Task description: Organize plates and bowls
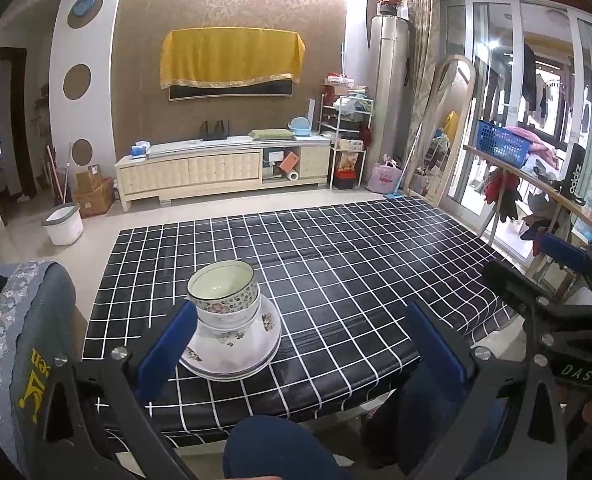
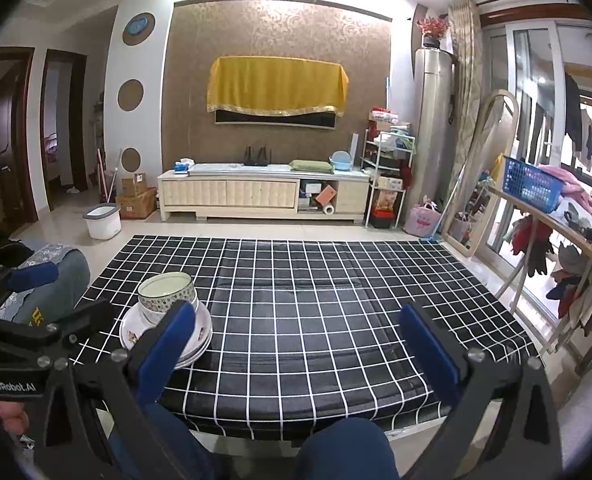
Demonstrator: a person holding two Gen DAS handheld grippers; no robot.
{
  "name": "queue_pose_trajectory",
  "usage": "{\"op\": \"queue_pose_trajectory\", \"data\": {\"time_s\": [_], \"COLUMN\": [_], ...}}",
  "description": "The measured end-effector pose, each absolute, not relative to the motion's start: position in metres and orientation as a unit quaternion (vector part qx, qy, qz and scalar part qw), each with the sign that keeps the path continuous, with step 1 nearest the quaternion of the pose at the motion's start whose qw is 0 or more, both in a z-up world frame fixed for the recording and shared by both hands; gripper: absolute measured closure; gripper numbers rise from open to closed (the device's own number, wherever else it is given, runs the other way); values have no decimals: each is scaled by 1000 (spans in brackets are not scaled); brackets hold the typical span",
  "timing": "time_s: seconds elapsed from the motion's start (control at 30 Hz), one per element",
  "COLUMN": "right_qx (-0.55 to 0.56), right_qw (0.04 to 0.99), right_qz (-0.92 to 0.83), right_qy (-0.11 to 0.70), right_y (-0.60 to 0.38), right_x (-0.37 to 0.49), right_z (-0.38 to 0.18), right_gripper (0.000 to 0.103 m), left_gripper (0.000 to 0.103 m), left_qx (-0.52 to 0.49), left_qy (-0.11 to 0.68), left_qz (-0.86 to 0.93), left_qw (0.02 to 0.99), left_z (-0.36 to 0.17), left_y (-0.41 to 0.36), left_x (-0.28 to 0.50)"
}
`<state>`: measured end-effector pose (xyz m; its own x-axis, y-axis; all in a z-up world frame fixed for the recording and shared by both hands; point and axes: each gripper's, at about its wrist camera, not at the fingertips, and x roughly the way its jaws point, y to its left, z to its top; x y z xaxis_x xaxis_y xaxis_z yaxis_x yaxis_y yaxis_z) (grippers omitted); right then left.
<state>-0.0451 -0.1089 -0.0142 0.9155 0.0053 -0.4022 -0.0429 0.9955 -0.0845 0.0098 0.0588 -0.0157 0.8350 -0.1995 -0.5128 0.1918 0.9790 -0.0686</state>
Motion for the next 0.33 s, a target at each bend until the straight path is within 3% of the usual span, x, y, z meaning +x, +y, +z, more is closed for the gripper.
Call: {"op": "queue_pose_trajectory", "data": {"time_s": [0.33], "right_qx": [-46], "right_qw": [977], "right_qz": [9], "right_qy": [207], "right_y": [-109], "right_x": [-44], "right_z": [-15], "right_gripper": [0], "left_gripper": [0], "left_qx": [-2], "left_qy": [272], "left_qz": [-98], "left_qw": [957], "left_z": [-18], "left_y": [56], "left_x": [7]}}
